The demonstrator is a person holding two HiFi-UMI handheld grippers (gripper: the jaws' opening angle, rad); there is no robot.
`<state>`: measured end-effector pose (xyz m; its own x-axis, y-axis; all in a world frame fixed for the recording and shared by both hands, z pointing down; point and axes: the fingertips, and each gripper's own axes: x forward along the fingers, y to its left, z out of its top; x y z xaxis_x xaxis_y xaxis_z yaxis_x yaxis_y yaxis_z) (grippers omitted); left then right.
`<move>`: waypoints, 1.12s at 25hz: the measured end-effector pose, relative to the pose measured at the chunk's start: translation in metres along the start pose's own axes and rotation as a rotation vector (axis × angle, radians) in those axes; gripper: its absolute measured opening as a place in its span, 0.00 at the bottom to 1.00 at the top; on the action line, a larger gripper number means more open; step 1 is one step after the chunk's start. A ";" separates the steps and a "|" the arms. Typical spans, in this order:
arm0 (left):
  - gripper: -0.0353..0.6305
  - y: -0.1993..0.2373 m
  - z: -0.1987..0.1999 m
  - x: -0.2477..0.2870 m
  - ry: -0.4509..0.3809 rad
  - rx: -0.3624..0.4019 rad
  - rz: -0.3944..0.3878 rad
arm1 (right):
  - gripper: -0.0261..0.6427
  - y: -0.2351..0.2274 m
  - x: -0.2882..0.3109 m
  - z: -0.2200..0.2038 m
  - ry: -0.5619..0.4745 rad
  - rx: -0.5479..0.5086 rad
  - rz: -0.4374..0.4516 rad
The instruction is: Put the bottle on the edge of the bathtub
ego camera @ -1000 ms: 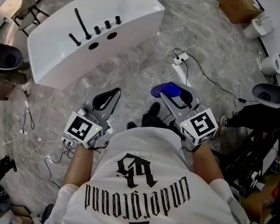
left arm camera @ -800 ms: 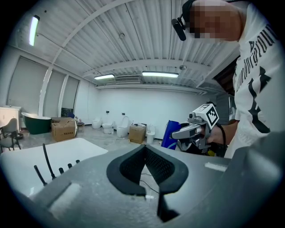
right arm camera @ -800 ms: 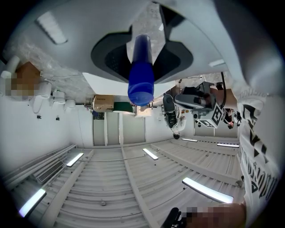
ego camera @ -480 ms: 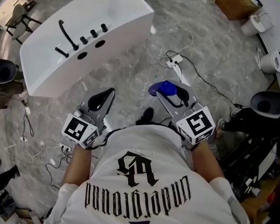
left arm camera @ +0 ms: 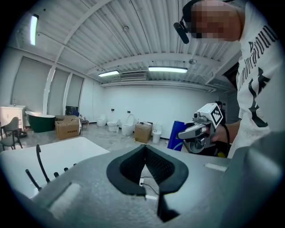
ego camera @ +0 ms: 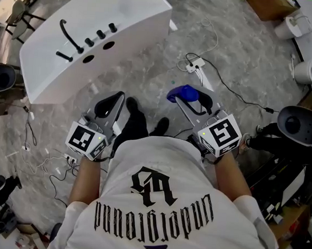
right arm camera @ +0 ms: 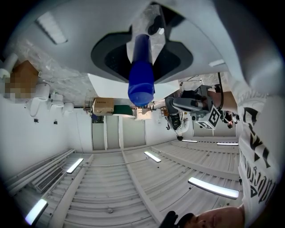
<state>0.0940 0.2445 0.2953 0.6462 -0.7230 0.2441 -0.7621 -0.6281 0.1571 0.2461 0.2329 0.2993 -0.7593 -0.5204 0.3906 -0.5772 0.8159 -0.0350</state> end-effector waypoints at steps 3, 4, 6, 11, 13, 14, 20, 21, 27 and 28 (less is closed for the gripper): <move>0.06 0.019 0.002 0.006 -0.002 -0.016 -0.002 | 0.27 -0.011 0.014 0.003 0.007 0.008 0.000; 0.06 0.026 0.003 0.010 -0.004 -0.015 -0.006 | 0.27 -0.015 0.020 0.006 0.008 0.008 -0.005; 0.06 0.042 0.008 0.018 -0.009 -0.012 -0.013 | 0.27 -0.024 0.031 0.011 0.013 0.007 -0.017; 0.06 0.089 0.023 0.036 -0.026 -0.011 -0.028 | 0.27 -0.046 0.067 0.029 0.021 -0.006 -0.032; 0.06 0.112 0.027 0.041 -0.025 -0.014 -0.035 | 0.27 -0.053 0.088 0.038 0.024 -0.008 -0.035; 0.06 0.124 0.029 0.044 -0.024 -0.017 -0.041 | 0.27 -0.058 0.100 0.043 0.030 -0.005 -0.038; 0.06 0.195 0.052 0.054 -0.052 -0.007 -0.095 | 0.27 -0.077 0.173 0.085 0.040 -0.019 -0.061; 0.06 0.208 0.058 0.052 -0.062 -0.001 -0.101 | 0.27 -0.078 0.185 0.093 0.039 -0.027 -0.064; 0.06 0.284 0.077 0.030 -0.095 0.025 -0.101 | 0.27 -0.073 0.252 0.135 0.024 -0.054 -0.073; 0.06 0.292 0.078 0.027 -0.099 0.025 -0.093 | 0.27 -0.071 0.258 0.139 0.026 -0.059 -0.073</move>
<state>-0.1081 0.0189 0.2733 0.7155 -0.6856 0.1342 -0.6986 -0.6996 0.1501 0.0496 0.0056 0.2742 -0.7074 -0.5732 0.4136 -0.6116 0.7897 0.0484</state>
